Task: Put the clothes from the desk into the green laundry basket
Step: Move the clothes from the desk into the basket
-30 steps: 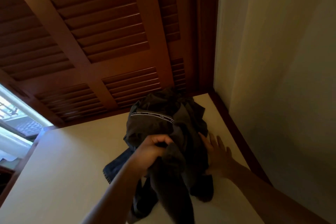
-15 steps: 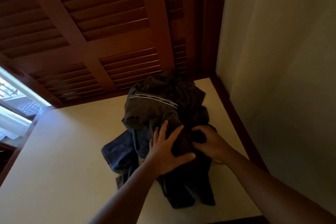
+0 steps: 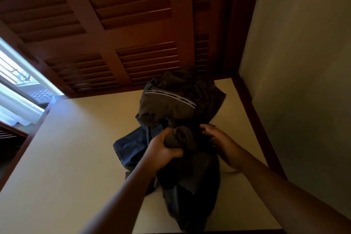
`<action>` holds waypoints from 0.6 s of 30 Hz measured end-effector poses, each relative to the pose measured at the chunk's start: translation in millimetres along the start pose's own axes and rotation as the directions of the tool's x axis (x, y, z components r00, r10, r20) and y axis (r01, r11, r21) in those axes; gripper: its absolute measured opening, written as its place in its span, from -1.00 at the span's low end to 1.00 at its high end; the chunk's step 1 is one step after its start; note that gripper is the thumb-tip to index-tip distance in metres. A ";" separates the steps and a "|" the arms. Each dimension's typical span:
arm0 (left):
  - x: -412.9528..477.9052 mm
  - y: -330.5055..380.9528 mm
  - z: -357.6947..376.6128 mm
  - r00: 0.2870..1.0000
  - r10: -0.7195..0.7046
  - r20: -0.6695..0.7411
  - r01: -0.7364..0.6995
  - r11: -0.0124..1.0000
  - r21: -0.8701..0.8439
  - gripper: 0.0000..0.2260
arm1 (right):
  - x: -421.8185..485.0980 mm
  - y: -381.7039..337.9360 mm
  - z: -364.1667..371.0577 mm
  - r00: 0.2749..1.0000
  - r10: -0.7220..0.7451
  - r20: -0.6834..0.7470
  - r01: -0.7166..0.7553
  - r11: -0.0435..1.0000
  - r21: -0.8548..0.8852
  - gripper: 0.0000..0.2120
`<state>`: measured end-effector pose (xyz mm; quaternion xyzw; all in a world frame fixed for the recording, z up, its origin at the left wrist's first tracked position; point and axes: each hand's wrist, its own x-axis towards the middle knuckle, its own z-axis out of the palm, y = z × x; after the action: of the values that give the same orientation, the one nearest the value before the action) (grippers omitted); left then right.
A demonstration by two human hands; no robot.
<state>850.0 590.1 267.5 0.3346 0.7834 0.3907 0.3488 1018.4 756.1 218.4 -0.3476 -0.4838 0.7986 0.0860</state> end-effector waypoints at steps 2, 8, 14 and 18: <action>-9.6 -1.8 -20.8 0.992 0.001 -0.124 -0.027 0.978 -0.206 -0.54 | 6.9 -2.9 9.2 0.999 0.028 -0.040 -0.023 0.992 0.122 -0.65; -24.5 -3.5 -59.1 0.870 -0.055 -0.490 -0.122 0.938 -0.323 -0.64 | 54.9 -19.2 44.6 0.910 -0.413 -0.048 0.266 0.667 -0.696 -0.74; -32.1 -14.7 -77.7 0.811 -0.002 -0.585 0.020 1.000 0.023 -0.55 | 109.4 -49.1 108.3 0.917 -0.384 0.105 0.127 0.032 -0.991 -0.22; -42.6 -41.2 -85.0 0.790 0.021 -0.613 0.083 0.986 0.141 -0.52 | 129.2 -52.0 130.7 0.913 -0.387 0.131 0.162 0.048 -0.986 -0.62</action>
<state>793.6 504.6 283.2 0.2040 0.8884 0.4076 0.0546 828.5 751.0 238.7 -0.2824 -0.9362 0.2076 0.0249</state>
